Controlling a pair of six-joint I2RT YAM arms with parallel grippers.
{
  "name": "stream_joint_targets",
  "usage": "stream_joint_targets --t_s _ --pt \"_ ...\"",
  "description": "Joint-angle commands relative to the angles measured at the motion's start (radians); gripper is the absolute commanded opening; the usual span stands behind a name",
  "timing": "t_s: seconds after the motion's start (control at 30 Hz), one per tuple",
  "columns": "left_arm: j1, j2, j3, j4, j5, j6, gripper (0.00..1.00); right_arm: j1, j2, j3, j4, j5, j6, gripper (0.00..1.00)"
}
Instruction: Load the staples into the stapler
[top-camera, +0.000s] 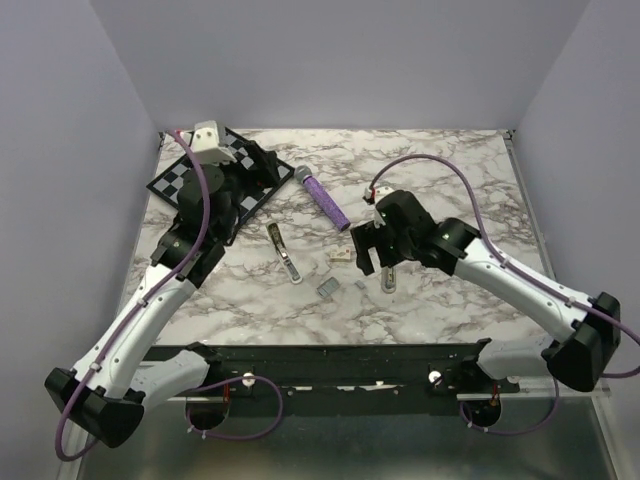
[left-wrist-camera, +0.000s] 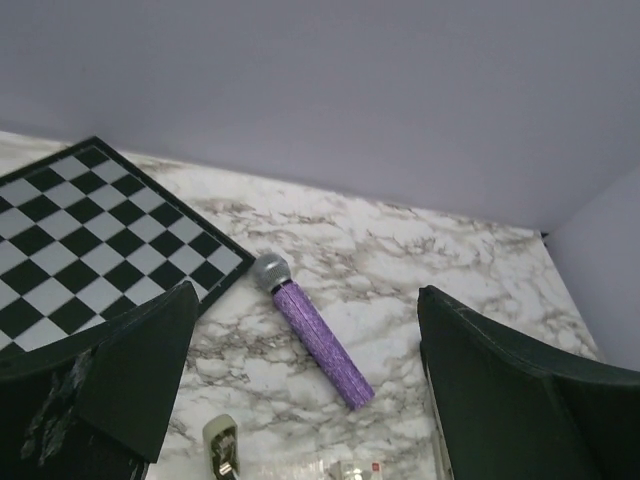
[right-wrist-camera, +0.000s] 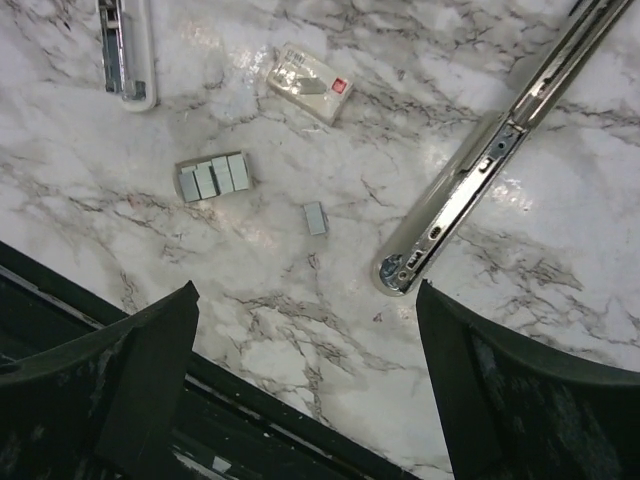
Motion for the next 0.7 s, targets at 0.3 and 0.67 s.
stream_joint_targets --t_s 0.3,0.67 --pt "0.141 -0.049 -0.092 0.196 -0.191 0.124 0.99 0.033 0.377 0.145 -0.161 -0.111 -0.014 0.69" --pt "0.149 -0.132 -0.265 0.347 -0.275 0.228 0.99 0.044 0.603 0.246 -0.176 -0.074 -0.072 0.55"
